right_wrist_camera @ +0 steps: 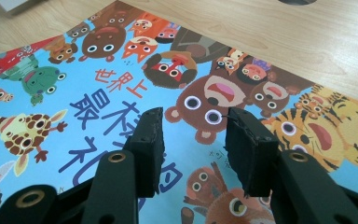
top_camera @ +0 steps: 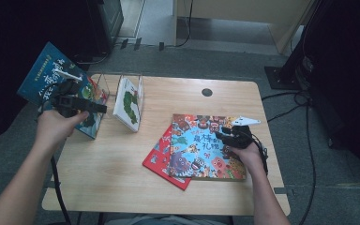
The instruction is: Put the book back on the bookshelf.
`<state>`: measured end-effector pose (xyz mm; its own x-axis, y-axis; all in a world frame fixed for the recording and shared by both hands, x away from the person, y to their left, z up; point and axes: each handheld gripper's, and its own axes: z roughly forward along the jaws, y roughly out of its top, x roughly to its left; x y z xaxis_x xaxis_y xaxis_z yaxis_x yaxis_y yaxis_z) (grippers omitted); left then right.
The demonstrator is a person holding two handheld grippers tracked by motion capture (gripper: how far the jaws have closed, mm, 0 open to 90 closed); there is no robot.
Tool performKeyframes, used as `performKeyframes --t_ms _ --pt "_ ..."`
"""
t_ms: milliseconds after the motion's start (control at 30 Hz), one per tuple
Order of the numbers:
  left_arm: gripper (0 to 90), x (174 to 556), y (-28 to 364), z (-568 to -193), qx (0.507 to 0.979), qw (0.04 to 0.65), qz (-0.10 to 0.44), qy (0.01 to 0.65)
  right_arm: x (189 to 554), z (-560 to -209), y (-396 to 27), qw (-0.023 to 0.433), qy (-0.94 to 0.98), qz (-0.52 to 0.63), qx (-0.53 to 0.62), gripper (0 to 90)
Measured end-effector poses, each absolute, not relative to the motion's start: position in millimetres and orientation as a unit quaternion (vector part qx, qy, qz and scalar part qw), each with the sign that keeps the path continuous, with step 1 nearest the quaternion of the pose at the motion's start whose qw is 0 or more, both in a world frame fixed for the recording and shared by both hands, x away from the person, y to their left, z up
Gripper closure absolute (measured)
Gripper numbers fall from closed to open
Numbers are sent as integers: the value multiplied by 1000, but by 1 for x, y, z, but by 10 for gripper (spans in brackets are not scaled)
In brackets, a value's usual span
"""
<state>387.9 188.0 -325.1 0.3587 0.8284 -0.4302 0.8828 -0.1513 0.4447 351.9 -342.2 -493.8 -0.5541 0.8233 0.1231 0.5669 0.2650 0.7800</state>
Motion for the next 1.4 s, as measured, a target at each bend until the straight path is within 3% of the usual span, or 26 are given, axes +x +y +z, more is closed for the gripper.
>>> performKeyframes --t_ms 367,933,1400 --pt "515 380 148 -369 770 344 -82 531 353 -498 -345 148 780 402 456 567" --pt "509 378 77 -423 807 317 -105 487 342 -502 -360 153 768 397 479 585" --pt "504 373 34 -466 829 300 -120 457 328 -504 -383 172 746 395 507 669"
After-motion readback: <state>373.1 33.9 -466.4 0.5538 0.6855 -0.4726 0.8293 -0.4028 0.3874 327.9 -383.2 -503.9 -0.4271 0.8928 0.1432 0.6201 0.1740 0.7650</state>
